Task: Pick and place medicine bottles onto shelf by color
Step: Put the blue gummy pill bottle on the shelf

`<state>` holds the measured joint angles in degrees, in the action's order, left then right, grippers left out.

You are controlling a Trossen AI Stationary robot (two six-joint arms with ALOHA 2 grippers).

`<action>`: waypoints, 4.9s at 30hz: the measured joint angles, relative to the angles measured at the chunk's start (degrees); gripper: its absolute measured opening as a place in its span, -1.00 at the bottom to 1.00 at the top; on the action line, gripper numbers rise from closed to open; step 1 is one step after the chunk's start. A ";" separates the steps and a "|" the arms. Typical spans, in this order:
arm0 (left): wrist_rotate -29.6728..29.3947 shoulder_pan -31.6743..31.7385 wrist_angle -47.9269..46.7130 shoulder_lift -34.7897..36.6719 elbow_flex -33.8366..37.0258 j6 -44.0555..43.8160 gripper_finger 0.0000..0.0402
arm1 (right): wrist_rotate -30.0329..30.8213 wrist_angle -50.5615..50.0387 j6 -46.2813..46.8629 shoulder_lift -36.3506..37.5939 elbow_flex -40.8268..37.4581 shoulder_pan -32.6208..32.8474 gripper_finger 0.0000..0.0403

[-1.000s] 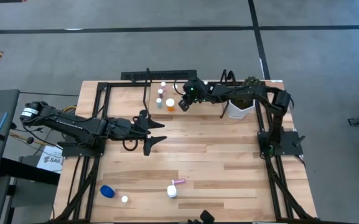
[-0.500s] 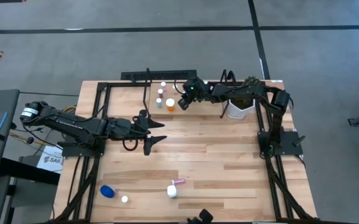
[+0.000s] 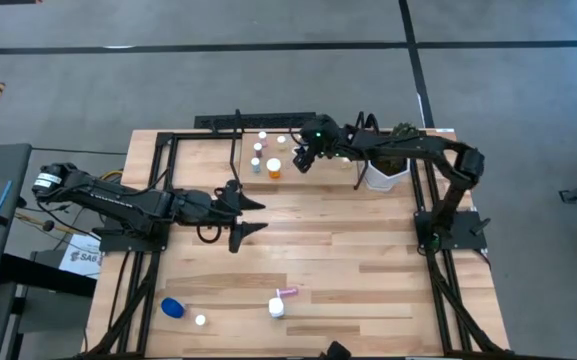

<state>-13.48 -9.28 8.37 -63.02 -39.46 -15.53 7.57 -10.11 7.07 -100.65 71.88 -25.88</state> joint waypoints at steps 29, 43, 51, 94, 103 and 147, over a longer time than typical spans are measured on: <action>38.10 -25.80 -34.33 0.02 0.04 -50.58 0.21 | -0.13 -19.64 0.44 10.16 0.03 18.88 0.24; 32.38 -35.93 -45.34 0.02 0.04 -43.89 0.21 | -0.15 -19.46 6.56 10.22 0.02 19.18 0.23; 23.76 -35.93 -40.72 0.02 0.04 -25.62 0.21 | -0.14 -19.45 6.56 10.22 0.02 19.16 0.23; 13.83 -51.89 -49.32 -13.32 -1.88 -24.76 0.20 | -0.17 -19.43 6.49 10.22 0.04 19.05 0.24; 9.27 -49.70 -45.65 -14.15 -1.90 -23.86 -0.24 | -0.17 -19.41 6.49 10.22 0.04 19.05 0.24; 5.65 7.83 -19.29 -23.46 -2.24 -11.69 -0.22 | -0.20 -18.61 6.50 10.22 0.07 19.07 0.24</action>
<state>-7.83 -1.44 -10.92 -86.48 -41.71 -27.21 7.38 -28.72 13.57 -90.43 71.94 -6.81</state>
